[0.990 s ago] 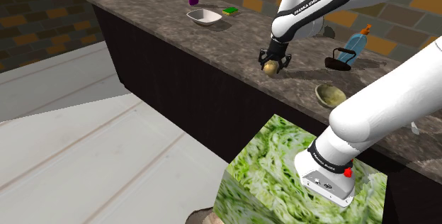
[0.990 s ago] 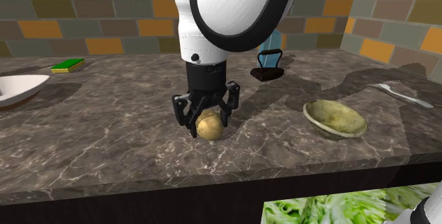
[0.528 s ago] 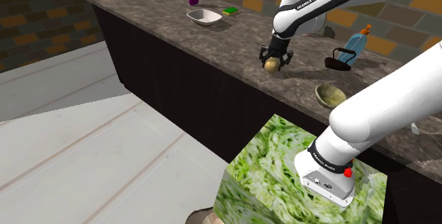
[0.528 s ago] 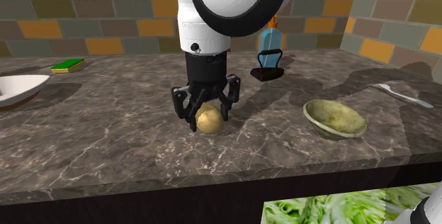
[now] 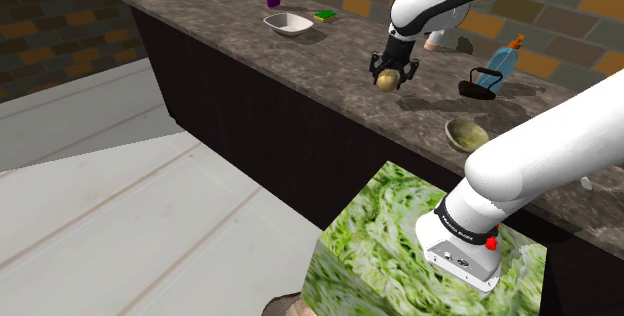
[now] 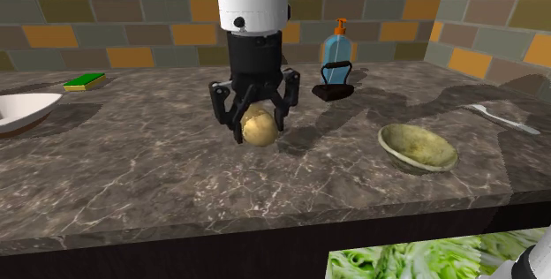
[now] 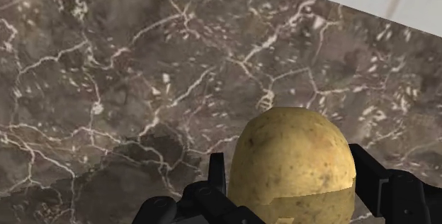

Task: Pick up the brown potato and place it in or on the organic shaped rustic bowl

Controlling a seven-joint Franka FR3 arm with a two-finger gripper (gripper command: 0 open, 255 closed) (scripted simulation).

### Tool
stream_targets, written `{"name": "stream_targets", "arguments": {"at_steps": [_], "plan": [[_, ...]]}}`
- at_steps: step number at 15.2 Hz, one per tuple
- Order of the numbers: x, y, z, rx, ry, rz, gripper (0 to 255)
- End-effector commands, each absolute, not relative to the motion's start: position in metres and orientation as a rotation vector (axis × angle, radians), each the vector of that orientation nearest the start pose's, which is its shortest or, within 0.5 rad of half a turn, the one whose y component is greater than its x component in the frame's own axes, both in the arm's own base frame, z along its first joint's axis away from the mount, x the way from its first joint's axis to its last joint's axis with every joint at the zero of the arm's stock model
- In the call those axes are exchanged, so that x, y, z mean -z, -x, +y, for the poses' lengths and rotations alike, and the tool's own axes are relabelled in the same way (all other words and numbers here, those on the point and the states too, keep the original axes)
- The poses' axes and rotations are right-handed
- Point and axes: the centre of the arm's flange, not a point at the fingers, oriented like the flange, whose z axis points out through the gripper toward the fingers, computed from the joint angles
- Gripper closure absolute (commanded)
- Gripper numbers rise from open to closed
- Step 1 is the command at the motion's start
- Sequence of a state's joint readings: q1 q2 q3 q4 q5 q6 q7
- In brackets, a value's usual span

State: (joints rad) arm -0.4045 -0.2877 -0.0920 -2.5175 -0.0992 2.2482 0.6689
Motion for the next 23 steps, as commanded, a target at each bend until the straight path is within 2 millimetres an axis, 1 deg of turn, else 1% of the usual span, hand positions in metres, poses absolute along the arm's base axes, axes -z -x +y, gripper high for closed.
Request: {"name": "stream_targets", "arguments": {"at_steps": [1, 20, 21, 23], "plan": [[-0.394, -0.379, -0.208, 0.035, 2.721, 1.668, 255], [-0.494, -0.379, -0.208, 0.035, 2.721, 1.668, 255], [-0.496, -0.379, -0.208, 0.035, 2.721, 1.668, 255], [-0.496, -0.353, -0.206, 0.035, 2.721, 1.668, 255]]}}
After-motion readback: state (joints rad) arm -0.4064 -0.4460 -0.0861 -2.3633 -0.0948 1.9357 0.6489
